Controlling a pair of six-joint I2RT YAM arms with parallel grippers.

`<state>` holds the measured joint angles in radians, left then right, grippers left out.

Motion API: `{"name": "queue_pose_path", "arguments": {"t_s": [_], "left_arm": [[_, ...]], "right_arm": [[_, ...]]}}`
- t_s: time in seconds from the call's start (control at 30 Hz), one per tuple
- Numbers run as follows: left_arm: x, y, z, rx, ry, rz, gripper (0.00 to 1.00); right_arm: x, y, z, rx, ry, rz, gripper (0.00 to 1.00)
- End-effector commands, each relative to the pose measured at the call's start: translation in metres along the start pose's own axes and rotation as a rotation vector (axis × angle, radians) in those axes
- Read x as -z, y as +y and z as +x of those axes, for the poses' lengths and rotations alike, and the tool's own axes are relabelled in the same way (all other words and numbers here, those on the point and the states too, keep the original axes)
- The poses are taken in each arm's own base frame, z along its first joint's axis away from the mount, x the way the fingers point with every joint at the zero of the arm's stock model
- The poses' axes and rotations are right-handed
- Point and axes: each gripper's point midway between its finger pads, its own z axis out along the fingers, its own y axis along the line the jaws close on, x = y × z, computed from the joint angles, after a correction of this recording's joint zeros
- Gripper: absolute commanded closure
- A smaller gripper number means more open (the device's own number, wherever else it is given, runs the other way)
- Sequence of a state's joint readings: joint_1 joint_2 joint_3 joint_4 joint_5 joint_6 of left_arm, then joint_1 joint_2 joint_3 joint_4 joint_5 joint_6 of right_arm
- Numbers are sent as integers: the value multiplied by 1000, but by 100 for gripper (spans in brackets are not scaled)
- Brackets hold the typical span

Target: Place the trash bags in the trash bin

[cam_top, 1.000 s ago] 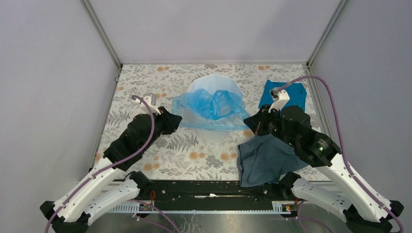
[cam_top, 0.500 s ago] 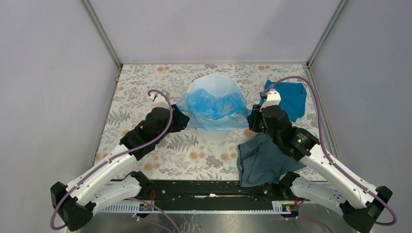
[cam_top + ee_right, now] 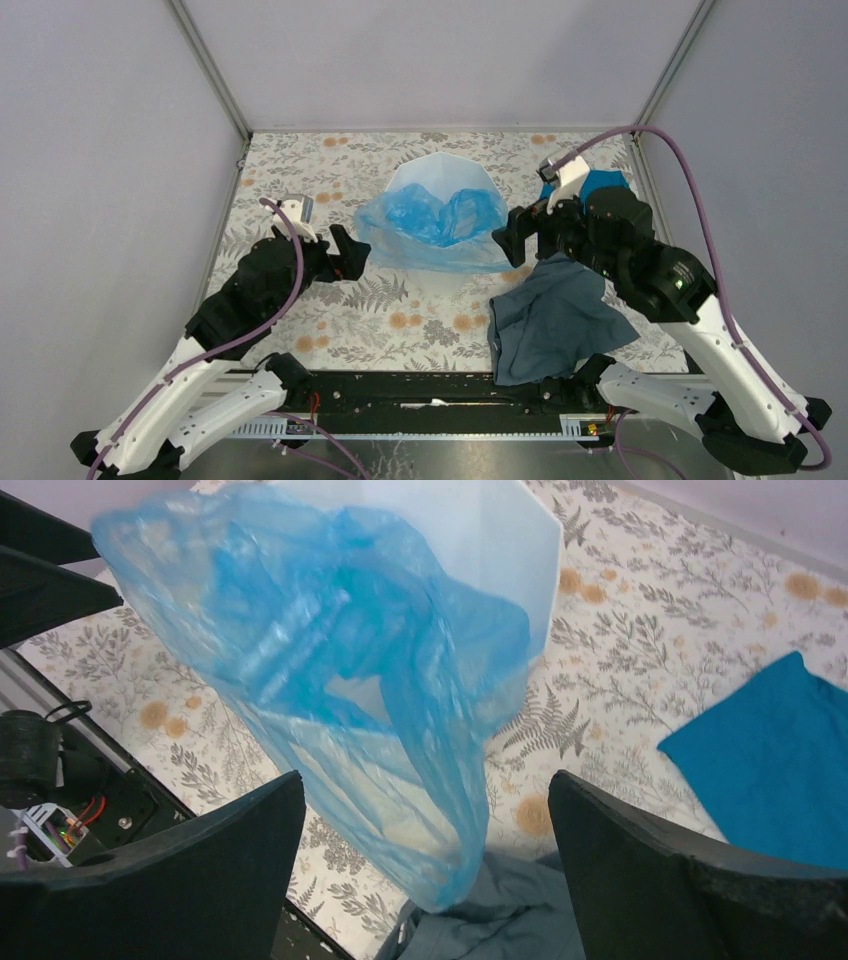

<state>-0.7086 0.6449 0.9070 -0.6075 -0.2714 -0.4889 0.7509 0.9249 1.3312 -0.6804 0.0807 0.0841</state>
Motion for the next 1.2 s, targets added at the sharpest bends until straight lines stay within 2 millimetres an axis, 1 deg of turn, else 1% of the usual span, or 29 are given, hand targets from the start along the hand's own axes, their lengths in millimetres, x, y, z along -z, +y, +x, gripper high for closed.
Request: {"name": "queue_pose_path", "arguments": {"t_s": [0.0, 0.03, 0.1, 0.13, 0.2, 0.27, 0.3, 0.37, 0.43, 0.5, 0.57, 0.6, 0.63, 0.73, 0.77, 0.8, 0.83, 0.9, 0.97, 1.03, 1.1, 1.17], "left_arm": [[7, -12, -39, -135, -76, 33, 1], [3, -14, -45, -166, -81, 33, 1], [-7, -13, -58, -222, -80, -19, 1], [-14, -12, -62, -247, -73, -43, 1], [-24, -26, -65, -304, -55, 9, 1], [-30, -40, -66, -329, -54, 78, 1], [-33, -45, -68, -330, -62, 94, 2], [-39, -47, -73, -315, -80, 84, 11], [-43, -48, -80, -294, -103, 66, 24], [-46, -46, -87, -265, -131, 40, 32], [-47, -45, -92, -240, -156, 23, 39], [-48, -45, -94, -230, -164, 20, 43], [-49, -45, -98, -216, -177, 13, 48], [-55, -37, -108, -144, -224, -55, 74], [-58, -34, -112, -110, -239, -78, 81], [-62, -32, -116, -83, -246, -99, 85], [-71, -30, -116, -64, -240, -122, 87], [-81, -27, -120, -30, -249, -158, 89], [-90, -21, -123, -11, -251, -184, 89], [-101, -16, -125, 2, -243, -195, 91], [-112, -8, -126, 17, -226, -208, 91], [-123, -2, -126, 36, -206, -208, 92]], "right_arm": [[-21, 11, -21, 63, 40, -47, 3], [-27, 12, -25, 74, 45, -45, 4], [-42, 13, -32, 109, 49, -47, 9], [-48, 14, -34, 127, 47, -57, 9], [-58, 18, -37, 154, 54, -75, 9], [-68, 18, -37, 168, 66, -74, 12], [-73, 14, -39, 167, 63, -50, 15], [-80, 12, -42, 163, 49, -31, 24], [-85, 10, -48, 149, 27, -10, 34], [-89, 5, -55, 132, 0, 25, 45], [-90, 1, -58, 127, -15, 55, 60], [-90, -3, -59, 127, -20, 73, 71], [-90, -7, -60, 124, -25, 97, 80], [-91, -26, -62, 92, -42, 176, 93], [-92, -33, -63, 70, -54, 195, 95], [-94, -40, -63, 31, -67, 208, 98], [-96, -47, -63, 1, -79, 213, 99], [-102, -62, -63, -42, -99, 215, 99], [-109, -69, -61, -61, -104, 187, 98], [-117, -71, -59, -71, -101, 148, 96], [-126, -78, -56, -92, -98, 141, 91], [-132, -87, -54, -110, -86, 162, 80]]}}
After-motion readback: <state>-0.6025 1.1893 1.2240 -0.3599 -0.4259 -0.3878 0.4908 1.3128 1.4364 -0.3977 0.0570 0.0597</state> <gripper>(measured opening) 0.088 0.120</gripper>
